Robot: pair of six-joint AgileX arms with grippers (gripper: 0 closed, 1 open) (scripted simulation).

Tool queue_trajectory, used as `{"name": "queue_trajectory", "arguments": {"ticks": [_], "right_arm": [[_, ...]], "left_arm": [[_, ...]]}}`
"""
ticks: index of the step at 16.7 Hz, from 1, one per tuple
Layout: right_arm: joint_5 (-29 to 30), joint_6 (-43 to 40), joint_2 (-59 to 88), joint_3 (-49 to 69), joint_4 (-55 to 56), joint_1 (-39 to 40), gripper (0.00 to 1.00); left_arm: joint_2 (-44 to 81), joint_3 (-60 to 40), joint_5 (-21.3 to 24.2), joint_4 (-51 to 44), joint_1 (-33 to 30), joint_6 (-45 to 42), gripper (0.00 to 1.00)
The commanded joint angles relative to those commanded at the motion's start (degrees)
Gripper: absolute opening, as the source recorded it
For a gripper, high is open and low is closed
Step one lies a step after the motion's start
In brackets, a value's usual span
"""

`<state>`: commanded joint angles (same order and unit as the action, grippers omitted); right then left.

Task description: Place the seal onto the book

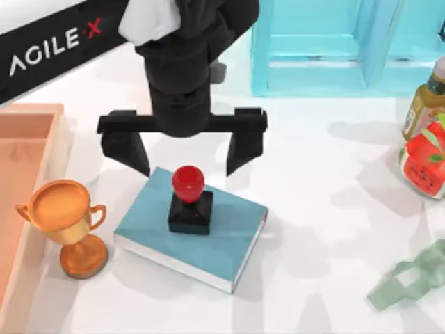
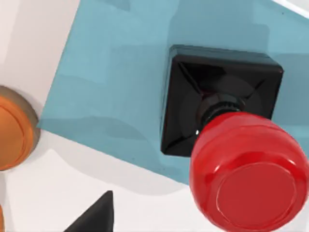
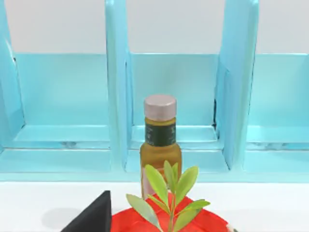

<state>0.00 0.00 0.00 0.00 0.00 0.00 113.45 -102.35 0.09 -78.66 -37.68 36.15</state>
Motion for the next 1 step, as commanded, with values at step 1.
{"name": "queue_trajectory", "arguments": {"ticks": [1], "right_arm": [[0.00,0.00,0.00,0.00,0.00,0.00,1.00]], "left_arm": [[0.00,-0.13,0.00,-0.13,0.00,0.01,1.00]]}}
